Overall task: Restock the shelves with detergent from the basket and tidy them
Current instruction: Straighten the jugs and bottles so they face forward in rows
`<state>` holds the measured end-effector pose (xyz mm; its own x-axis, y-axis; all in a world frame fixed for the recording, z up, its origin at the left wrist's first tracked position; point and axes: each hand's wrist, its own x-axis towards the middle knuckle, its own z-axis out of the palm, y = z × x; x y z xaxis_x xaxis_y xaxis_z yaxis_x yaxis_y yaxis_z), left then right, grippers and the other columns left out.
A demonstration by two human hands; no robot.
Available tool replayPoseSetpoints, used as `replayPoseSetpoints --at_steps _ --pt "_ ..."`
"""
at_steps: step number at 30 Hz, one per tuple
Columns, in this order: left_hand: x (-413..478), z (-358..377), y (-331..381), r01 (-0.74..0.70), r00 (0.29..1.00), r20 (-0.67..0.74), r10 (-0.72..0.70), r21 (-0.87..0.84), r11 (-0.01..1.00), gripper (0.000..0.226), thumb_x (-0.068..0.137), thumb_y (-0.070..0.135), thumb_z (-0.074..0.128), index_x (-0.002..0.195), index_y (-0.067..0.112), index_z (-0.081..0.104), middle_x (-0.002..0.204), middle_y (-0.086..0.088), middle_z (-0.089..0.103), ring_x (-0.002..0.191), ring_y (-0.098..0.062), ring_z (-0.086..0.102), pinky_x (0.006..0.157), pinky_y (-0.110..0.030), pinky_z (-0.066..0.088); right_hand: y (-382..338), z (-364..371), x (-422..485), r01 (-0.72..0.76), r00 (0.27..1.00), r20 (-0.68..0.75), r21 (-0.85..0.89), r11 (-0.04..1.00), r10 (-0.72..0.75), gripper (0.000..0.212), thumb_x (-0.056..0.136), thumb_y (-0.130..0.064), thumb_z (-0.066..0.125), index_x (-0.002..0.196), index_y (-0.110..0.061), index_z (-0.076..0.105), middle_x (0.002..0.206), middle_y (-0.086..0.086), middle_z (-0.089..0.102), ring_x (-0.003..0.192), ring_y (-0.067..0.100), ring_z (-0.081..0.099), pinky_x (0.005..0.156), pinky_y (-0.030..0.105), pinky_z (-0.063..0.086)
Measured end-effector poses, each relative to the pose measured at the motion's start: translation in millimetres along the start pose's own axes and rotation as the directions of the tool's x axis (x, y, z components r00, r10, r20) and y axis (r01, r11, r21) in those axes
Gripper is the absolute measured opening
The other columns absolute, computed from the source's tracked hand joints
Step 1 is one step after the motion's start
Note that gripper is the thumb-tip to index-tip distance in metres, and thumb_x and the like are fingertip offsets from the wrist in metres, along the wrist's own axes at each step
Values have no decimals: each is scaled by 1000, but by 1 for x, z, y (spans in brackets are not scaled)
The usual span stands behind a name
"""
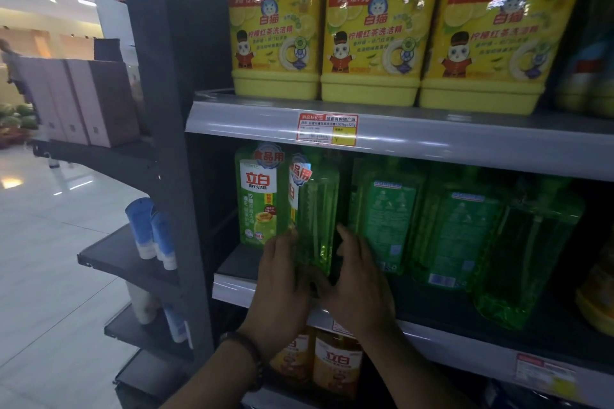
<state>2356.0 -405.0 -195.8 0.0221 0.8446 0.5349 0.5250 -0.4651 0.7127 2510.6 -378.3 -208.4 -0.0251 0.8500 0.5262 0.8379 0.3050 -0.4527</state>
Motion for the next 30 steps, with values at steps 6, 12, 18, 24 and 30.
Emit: replayPoseSetpoints --at_steps 6,12,18,24,30 --pt "6 -3 -9 -36 999 -21 35 -52 998 53 94 -15 52 133 21 58 125 6 54 118 9 51 93 -3 40 -1 2 2 -37 999 -37 -10 999 36 97 86 -72 68 159 -28 22 147 -1 43 124 21 59 85 44 60" --pt "11 -2 -24 -53 997 61 53 1 999 58 94 -7 55 141 27 51 136 10 54 125 -1 51 108 -17 44 0 3 0 -55 989 -139 11 998 56 83 94 -26 70 162 -26 23 148 5 48 113 26 69 77 42 63" --pt "25 3 -29 -191 982 31 189 184 964 56 98 9 61 150 24 44 141 2 44 126 -16 47 107 -30 46 6 11 -3 36 980 -191 -101 994 -54 64 96 -37 68 154 -19 47 128 8 66 97 26 73 64 36 62" --pt "42 20 -29 -160 969 -144 200 247 956 45 95 14 66 137 18 51 136 -3 44 121 -21 50 99 -45 55 1 6 5 -27 1000 -18 -249 968 23 80 105 -55 34 170 -22 0 97 5 76 82 23 71 71 37 59" --pt "42 29 -35 -141 968 -166 191 273 952 50 93 15 65 138 21 46 142 -7 38 129 -29 47 100 -48 57 -2 3 12 -93 994 43 -223 970 105 84 107 -53 33 166 -23 -19 89 4 75 71 21 65 68 35 55"
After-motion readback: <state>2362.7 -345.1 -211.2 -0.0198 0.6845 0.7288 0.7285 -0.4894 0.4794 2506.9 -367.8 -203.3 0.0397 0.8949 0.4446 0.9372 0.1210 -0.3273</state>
